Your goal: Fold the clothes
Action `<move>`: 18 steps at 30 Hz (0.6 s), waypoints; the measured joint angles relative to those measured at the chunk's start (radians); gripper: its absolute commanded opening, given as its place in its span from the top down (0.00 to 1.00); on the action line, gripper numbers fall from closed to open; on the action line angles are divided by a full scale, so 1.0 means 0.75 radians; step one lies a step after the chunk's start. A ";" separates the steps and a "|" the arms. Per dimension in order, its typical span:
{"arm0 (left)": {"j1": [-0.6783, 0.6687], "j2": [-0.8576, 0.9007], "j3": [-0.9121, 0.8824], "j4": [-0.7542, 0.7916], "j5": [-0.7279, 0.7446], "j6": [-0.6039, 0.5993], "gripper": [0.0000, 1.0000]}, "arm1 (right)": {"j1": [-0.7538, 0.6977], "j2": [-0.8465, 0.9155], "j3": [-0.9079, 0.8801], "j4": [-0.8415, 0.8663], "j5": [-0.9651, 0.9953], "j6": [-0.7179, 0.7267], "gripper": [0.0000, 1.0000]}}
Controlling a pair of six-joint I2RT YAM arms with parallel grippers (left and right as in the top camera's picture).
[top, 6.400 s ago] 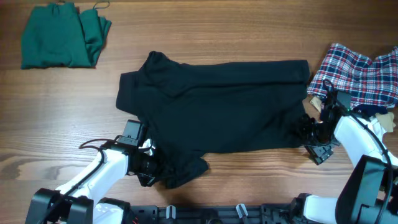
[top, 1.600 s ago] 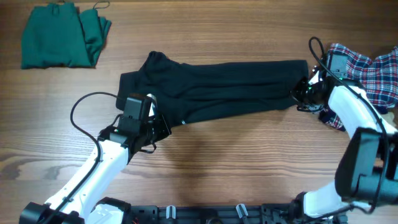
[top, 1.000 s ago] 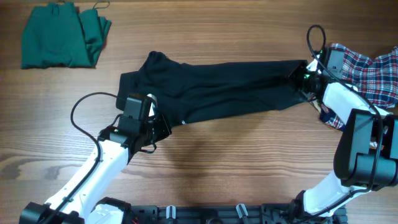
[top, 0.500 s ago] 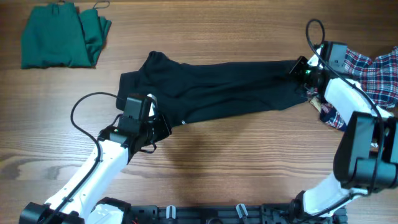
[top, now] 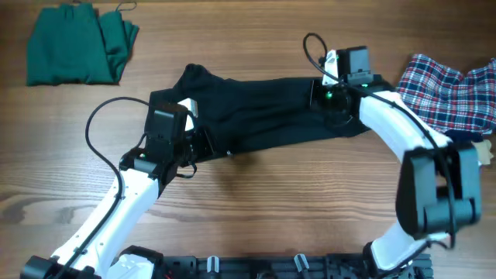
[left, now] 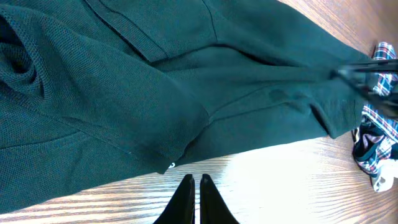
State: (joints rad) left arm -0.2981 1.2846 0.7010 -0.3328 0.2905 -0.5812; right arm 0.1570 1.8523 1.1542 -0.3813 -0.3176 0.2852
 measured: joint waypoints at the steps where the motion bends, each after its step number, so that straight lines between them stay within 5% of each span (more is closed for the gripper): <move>1: 0.000 0.000 0.000 0.000 0.000 0.000 0.94 | -0.001 0.033 0.000 0.002 0.028 0.002 0.96; 7: 0.000 0.000 0.000 -0.018 0.000 0.001 0.94 | -0.007 0.143 0.002 0.068 0.222 0.032 0.89; 10: 0.000 -0.001 0.000 -0.020 0.000 0.000 0.94 | -0.027 0.150 0.001 0.179 0.310 0.037 0.72; 18: 0.000 -0.001 0.000 -0.020 0.000 0.001 0.93 | -0.123 0.159 0.034 0.247 0.440 0.036 0.64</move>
State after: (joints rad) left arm -0.2981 1.2842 0.7010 -0.3481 0.2905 -0.5808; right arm 0.0650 1.9713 1.1797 -0.1959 0.0124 0.3122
